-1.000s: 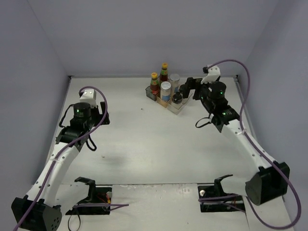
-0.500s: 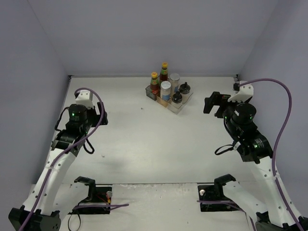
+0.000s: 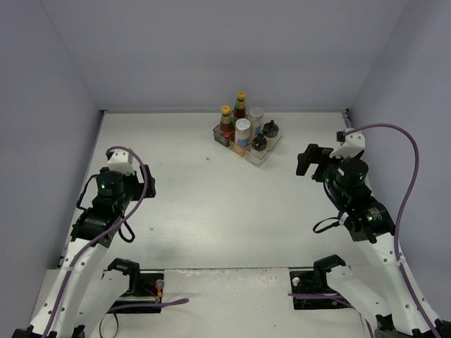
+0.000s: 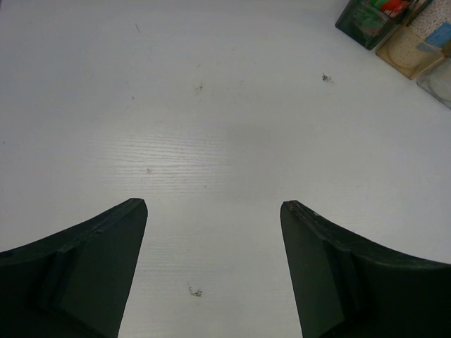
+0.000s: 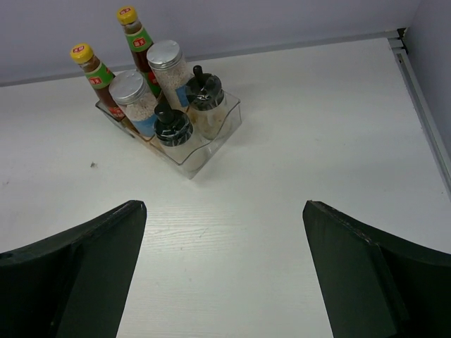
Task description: Organize the condiment bottles
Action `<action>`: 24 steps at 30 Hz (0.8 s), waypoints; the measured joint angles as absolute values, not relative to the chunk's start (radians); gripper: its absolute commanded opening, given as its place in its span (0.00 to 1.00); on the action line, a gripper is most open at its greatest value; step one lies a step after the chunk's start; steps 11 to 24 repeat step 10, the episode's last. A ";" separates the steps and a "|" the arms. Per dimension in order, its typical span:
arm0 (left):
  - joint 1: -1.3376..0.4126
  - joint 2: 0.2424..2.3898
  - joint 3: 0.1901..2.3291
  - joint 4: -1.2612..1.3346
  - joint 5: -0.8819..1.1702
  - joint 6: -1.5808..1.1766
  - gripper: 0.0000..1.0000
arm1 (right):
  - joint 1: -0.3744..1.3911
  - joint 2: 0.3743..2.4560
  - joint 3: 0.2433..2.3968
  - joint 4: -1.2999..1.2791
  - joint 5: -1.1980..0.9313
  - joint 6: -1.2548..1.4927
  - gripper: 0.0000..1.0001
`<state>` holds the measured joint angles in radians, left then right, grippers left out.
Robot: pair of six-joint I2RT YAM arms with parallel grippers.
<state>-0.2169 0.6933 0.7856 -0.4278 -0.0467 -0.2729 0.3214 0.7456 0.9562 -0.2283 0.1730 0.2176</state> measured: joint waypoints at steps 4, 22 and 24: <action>-0.223 0.695 0.768 -0.432 -0.053 -0.273 0.77 | 0.321 0.746 0.941 -0.226 0.167 0.220 1.00; -0.242 0.686 0.767 -0.432 -0.071 -0.273 0.77 | 0.321 0.730 0.923 -0.224 0.167 0.220 1.00; -0.242 0.686 0.767 -0.432 -0.071 -0.273 0.77 | 0.321 0.730 0.923 -0.224 0.167 0.220 1.00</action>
